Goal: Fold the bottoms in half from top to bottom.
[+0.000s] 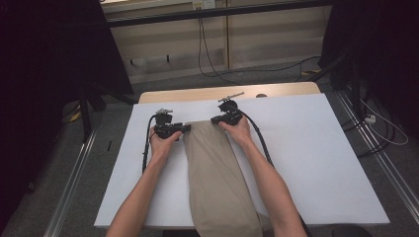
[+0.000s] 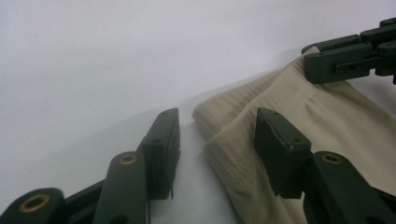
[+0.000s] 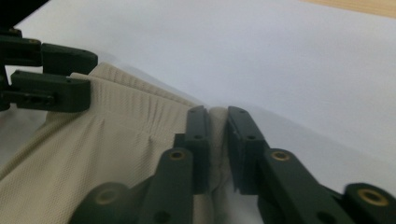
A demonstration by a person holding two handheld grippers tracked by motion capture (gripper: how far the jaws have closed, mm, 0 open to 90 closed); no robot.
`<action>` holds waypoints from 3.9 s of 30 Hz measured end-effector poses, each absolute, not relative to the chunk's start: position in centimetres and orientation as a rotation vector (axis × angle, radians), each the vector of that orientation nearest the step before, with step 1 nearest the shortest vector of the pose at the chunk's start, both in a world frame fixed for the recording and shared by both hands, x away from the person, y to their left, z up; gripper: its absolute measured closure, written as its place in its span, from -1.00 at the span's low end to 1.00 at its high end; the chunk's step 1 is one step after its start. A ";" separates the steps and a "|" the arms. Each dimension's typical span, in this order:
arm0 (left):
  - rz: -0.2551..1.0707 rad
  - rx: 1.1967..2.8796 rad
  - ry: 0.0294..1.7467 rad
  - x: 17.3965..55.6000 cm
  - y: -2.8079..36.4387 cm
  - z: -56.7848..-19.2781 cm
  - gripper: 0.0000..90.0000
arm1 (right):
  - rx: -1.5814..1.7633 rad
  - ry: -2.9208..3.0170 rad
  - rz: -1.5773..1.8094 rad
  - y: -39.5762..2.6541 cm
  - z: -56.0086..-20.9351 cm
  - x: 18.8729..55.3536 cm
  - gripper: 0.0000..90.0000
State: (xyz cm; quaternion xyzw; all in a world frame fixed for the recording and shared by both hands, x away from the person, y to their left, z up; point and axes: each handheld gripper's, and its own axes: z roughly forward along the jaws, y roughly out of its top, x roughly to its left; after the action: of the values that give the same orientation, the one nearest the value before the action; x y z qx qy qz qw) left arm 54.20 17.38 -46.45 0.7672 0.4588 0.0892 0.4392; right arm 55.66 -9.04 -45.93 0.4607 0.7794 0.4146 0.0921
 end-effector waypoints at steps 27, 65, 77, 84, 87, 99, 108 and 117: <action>0.277 1.843 0.975 55.6 12.9 -39.4 0.75 | 1.329 2.074 1.399 -13.6 -37.9 53.7 0.84; 0.364 1.848 0.722 53.5 10.5 -30.7 0.72 | 1.268 1.966 1.519 -17.9 -30.3 51.0 0.85; 0.317 1.872 0.597 45.6 11.2 -31.4 0.71 | 1.152 2.040 1.613 -19.2 -31.0 43.9 0.85; 0.290 1.921 0.520 41.3 11.0 -33.2 0.70 | 1.119 2.089 1.605 -19.9 -32.8 39.3 0.85; 0.257 1.931 0.512 39.8 10.9 -34.7 0.70 | 1.105 2.098 1.625 -20.3 -34.1 37.5 0.85; 0.181 2.071 0.411 34.0 11.4 -38.7 0.70 | 1.102 2.245 1.557 -19.8 -38.9 31.1 0.84; 0.124 2.151 0.347 30.9 11.6 -41.7 0.70 | 1.068 2.359 1.472 -19.3 -41.8 27.2 0.81; 0.063 2.227 0.277 27.3 11.6 -43.3 0.68 | 1.036 2.467 1.345 -19.0 -43.8 23.6 0.77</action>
State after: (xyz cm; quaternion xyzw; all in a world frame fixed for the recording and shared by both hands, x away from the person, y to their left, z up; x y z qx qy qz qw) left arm 27.32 11.55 -43.31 0.8939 0.1110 0.0251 0.4335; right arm 23.59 -18.98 -43.84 0.3449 0.8216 0.4479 0.0734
